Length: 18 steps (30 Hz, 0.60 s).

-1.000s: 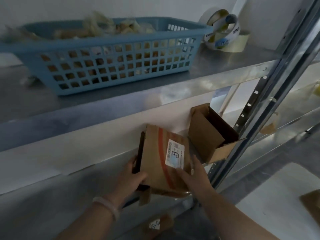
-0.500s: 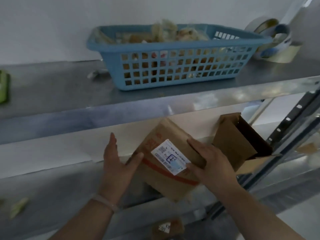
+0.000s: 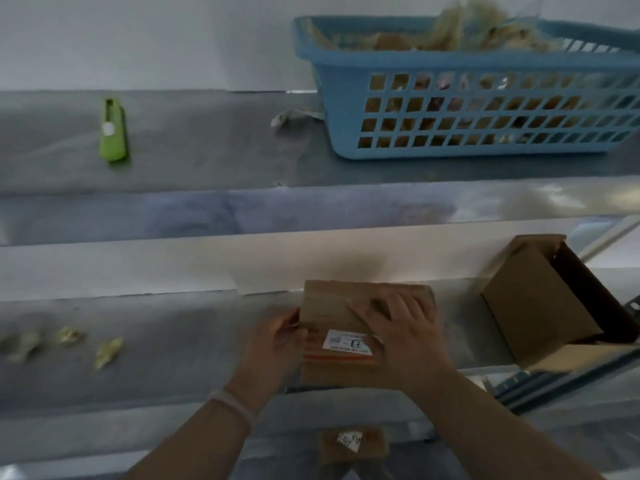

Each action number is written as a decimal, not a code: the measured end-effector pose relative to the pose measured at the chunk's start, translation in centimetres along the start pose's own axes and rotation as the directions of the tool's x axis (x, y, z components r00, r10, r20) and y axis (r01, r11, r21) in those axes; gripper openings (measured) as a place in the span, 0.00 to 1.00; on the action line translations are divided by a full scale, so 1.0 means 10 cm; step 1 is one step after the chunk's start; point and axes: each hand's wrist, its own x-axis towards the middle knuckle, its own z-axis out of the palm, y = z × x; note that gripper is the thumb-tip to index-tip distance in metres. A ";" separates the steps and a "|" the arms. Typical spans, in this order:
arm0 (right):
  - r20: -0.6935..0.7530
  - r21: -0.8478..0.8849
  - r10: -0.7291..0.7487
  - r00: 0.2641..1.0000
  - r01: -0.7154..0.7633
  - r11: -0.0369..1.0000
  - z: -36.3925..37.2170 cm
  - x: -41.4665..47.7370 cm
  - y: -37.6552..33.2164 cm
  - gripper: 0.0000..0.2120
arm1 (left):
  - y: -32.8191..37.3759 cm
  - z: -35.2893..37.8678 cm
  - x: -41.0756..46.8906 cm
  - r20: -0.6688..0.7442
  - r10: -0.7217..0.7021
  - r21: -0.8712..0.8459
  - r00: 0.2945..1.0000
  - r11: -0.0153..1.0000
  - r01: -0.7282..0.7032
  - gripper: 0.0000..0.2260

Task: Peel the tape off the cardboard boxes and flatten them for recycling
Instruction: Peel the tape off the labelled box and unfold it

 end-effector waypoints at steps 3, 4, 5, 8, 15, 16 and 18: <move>0.032 -0.019 -0.038 0.999 0.039 0.999 0.06 0.05 0.03 0.28 | 0.02 0.04 0.09 0.009 -0.056 -0.043 0.998 0.997 0.056 0.10; 0.054 -0.030 -0.050 0.997 0.051 0.998 0.06 0.08 0.06 0.28 | 0.04 0.05 0.11 0.007 -0.068 -0.032 0.998 0.997 0.068 0.10; 0.071 -0.031 -0.056 0.996 0.058 0.998 0.06 0.11 0.07 0.29 | 0.05 0.06 0.13 -0.004 -0.083 -0.025 0.997 0.996 0.083 0.09; 0.071 -0.024 -0.062 0.996 0.064 0.998 0.05 0.12 0.09 0.27 | 0.03 0.06 0.12 -0.024 -0.097 -0.006 0.995 0.995 0.097 0.09; 0.059 0.016 -0.031 0.998 0.030 0.999 0.11 0.08 0.10 0.27 | 0.01 0.04 -0.01 -0.130 -0.191 0.080 0.973 0.976 0.202 0.07; 0.062 0.007 -0.035 0.997 0.035 0.999 0.12 0.08 0.10 0.27 | 0.03 0.04 -0.01 -0.147 -0.201 0.079 0.969 0.974 0.214 0.07; 0.047 -0.001 -0.042 0.998 0.042 0.999 0.13 0.08 0.12 0.28 | 0.04 0.06 -0.02 -0.191 -0.202 0.066 0.961 0.974 0.218 0.08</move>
